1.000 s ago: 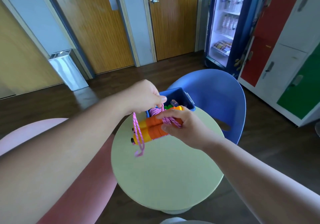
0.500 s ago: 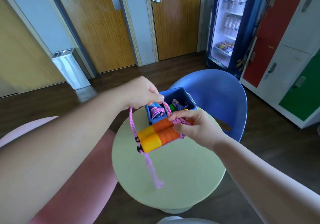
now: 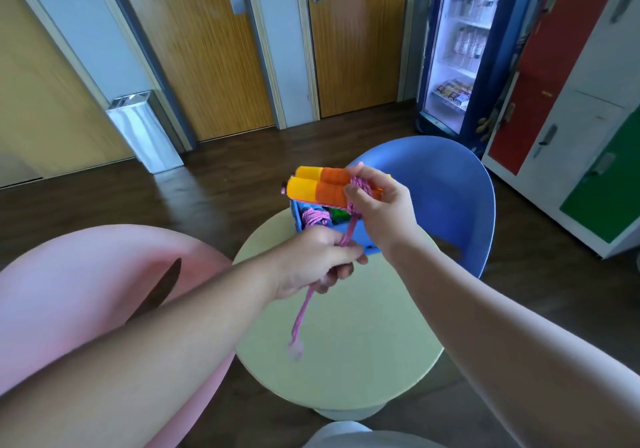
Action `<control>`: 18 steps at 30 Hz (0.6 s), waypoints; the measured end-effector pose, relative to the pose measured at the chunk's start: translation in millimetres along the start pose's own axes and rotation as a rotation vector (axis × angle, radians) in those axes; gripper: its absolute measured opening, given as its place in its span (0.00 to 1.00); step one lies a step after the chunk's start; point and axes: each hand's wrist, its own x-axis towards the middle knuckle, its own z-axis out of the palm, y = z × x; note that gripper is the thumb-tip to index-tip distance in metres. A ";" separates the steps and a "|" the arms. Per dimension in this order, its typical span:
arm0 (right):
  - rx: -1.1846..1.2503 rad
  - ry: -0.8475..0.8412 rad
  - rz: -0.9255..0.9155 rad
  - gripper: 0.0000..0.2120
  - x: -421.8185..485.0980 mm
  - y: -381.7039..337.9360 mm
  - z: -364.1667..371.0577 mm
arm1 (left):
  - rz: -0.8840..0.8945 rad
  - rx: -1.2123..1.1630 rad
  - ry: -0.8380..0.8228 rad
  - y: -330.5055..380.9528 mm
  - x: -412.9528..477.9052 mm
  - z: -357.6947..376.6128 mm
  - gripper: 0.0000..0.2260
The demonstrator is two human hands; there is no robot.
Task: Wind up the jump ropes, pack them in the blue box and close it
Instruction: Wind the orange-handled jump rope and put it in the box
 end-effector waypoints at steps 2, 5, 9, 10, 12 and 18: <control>-0.144 -0.063 -0.068 0.12 1.0 7.5 -4.0 | 0.055 0.047 0.072 21.5 -0.6 -10.2 0.10; -0.205 -0.213 -0.136 0.11 -10.8 6.1 -6.8 | 0.126 0.082 0.190 53.1 -5.5 -42.7 0.14; -0.053 -0.338 -0.156 0.11 -27.6 -7.0 -9.3 | 0.111 0.351 0.365 74.0 -4.0 -67.4 0.15; -0.009 -0.360 -0.154 0.11 -29.9 -9.7 -9.0 | 0.108 0.412 0.396 75.9 -3.2 -69.5 0.15; 0.019 -0.416 -0.171 0.14 -34.8 -17.3 -10.3 | 0.113 0.521 0.455 79.7 -1.5 -69.3 0.15; -0.086 -0.508 -0.154 0.13 -31.7 -24.4 -16.3 | 0.115 0.671 0.450 84.4 2.7 -64.3 0.16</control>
